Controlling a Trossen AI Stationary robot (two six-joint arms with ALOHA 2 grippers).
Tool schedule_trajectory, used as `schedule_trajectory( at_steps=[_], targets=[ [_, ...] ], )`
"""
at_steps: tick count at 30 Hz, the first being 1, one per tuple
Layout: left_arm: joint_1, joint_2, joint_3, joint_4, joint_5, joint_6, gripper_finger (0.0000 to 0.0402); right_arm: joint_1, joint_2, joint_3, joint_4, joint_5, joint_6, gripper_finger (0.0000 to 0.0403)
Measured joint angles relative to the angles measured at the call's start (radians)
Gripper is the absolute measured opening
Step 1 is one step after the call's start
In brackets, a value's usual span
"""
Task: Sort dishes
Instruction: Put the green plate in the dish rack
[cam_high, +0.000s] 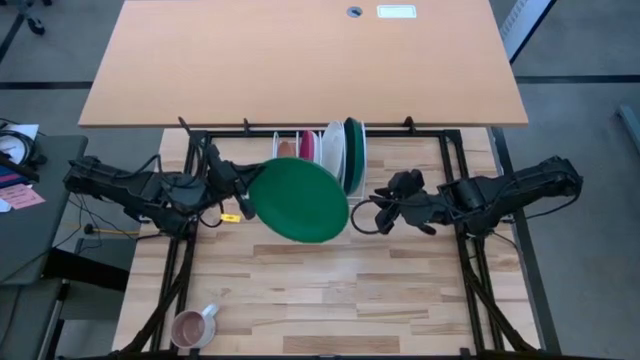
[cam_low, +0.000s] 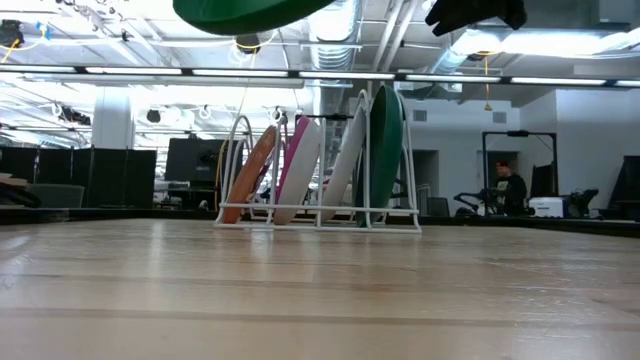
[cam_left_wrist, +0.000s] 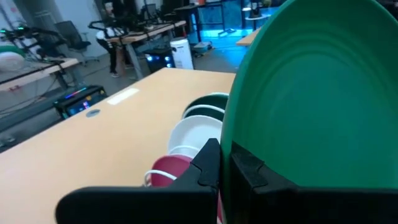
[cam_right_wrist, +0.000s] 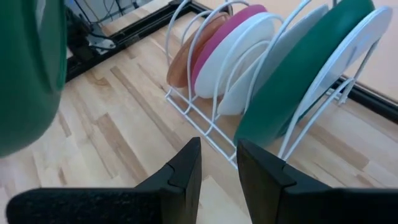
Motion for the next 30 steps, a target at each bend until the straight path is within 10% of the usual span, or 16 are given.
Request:
schedule_trajectory(
  at_steps=[4, 10, 30],
  targets=[
    [0.001, -0.001, 0.000, 0.057, 0.007, 0.000, 0.0000, 0.002, 0.000, 0.012, 0.004, -0.001, -0.045, 0.0108],
    [-0.045, -0.029, 0.005, 0.272, 0.300, 0.015, 0.0000, 0.002, 0.000, 0.033, 0.002, -0.008, -0.095, 0.0108],
    [-0.055, -0.040, 0.002, 0.532, 0.275, 0.257, 0.0000, 0.088, 0.000, 0.036, 0.003, -0.120, -0.049, 0.0108]
  ],
)
